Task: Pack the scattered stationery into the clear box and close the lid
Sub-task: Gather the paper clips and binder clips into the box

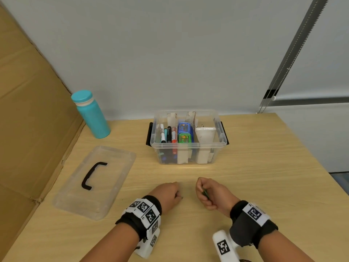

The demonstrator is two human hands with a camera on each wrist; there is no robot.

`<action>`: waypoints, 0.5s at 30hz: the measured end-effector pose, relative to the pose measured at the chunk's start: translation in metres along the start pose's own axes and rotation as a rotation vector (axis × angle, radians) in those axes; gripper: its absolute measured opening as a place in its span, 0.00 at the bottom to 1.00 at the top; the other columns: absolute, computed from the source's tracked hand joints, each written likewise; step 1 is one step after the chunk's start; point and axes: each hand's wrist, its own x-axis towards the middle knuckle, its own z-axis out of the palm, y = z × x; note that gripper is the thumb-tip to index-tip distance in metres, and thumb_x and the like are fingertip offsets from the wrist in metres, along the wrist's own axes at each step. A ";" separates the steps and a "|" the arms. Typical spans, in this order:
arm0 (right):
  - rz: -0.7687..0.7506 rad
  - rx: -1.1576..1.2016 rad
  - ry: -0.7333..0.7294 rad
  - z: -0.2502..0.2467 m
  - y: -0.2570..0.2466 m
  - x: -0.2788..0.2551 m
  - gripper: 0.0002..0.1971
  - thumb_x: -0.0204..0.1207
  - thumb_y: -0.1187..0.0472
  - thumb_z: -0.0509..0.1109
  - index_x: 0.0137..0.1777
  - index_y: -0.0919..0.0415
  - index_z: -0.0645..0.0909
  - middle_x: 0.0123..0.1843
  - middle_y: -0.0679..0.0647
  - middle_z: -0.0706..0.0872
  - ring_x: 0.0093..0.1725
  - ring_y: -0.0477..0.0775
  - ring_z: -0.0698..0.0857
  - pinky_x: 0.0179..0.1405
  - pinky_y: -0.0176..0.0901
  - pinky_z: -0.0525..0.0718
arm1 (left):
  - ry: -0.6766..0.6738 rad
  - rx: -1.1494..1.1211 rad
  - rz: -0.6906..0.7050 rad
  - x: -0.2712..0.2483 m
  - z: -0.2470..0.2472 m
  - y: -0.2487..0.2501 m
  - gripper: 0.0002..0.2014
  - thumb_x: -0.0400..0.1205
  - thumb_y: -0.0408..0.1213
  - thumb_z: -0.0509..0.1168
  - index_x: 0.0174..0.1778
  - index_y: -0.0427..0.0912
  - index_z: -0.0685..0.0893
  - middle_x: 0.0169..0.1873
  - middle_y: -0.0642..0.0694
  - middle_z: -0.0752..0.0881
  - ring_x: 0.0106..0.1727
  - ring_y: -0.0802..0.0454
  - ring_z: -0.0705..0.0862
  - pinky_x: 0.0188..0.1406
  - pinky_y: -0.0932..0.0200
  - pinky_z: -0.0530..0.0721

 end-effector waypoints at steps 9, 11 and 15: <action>-0.132 -0.875 0.205 0.015 -0.005 0.031 0.04 0.81 0.59 0.61 0.52 0.56 0.76 0.31 0.47 0.76 0.30 0.47 0.74 0.33 0.41 0.74 | 0.176 -0.287 -0.011 -0.030 0.000 -0.025 0.03 0.85 0.40 0.58 0.46 0.51 0.74 0.48 0.49 0.85 0.47 0.55 0.82 0.48 0.65 0.77; -0.155 -1.218 0.176 0.026 -0.010 0.040 0.07 0.81 0.58 0.59 0.57 0.50 0.72 0.33 0.46 0.77 0.33 0.49 0.76 0.35 0.44 0.75 | 0.240 -0.351 -0.016 -0.038 -0.001 -0.037 0.03 0.86 0.41 0.57 0.47 0.50 0.74 0.42 0.50 0.85 0.41 0.57 0.81 0.41 0.67 0.75; -0.075 -1.572 0.126 0.040 -0.018 0.060 0.11 0.83 0.61 0.55 0.63 0.52 0.68 0.47 0.56 0.84 0.42 0.59 0.81 0.42 0.50 0.79 | 0.311 -0.399 -0.020 -0.050 -0.002 -0.058 0.03 0.86 0.41 0.56 0.48 0.47 0.73 0.38 0.45 0.83 0.35 0.56 0.77 0.37 0.60 0.76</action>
